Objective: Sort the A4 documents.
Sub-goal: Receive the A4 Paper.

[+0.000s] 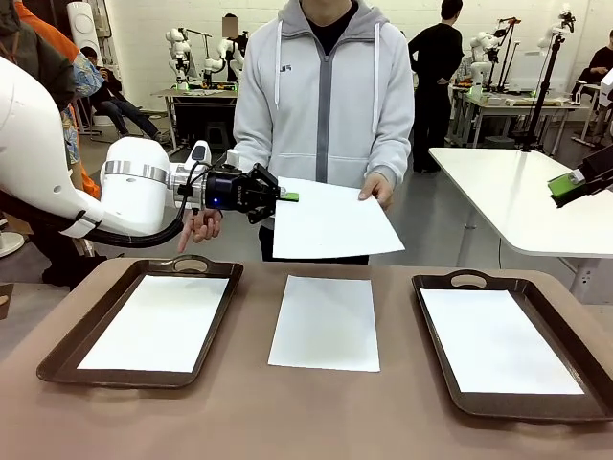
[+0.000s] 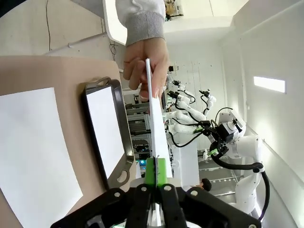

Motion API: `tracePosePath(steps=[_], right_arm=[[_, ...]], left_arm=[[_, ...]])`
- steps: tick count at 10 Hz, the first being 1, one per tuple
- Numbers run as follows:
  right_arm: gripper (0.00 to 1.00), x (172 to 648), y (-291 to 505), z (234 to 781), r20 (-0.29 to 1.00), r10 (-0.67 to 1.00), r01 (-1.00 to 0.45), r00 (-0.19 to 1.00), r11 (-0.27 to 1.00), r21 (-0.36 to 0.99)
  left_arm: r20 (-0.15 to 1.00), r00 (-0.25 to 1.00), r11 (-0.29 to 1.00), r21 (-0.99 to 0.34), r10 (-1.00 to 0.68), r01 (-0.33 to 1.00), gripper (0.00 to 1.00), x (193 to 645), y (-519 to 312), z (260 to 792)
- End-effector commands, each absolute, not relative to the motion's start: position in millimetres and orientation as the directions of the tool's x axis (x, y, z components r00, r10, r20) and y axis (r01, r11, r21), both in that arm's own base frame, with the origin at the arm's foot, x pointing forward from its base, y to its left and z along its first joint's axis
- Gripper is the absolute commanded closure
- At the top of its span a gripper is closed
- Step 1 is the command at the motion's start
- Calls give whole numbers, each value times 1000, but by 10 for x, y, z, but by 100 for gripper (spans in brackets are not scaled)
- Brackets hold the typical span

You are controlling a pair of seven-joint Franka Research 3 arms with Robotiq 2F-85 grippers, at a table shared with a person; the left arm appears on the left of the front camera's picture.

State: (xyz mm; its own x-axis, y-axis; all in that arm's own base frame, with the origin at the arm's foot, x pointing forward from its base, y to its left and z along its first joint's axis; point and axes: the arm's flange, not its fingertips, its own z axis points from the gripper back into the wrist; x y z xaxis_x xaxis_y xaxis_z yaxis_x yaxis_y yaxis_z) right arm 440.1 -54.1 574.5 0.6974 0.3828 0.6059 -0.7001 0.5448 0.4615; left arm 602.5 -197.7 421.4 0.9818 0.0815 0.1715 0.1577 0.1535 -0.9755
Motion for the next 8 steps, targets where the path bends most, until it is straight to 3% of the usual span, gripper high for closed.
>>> tracePosePath(steps=[1,8], right_arm=[[0,4407,-522,5740,607,385,-703,695,539,463],[0,4407,-522,5740,607,385,-703,695,539,463]], left_arm=[[192,978,155,-972,80,178,100,6022,-1989,4237],[192,978,155,-972,80,178,100,6022,-1989,4237]])
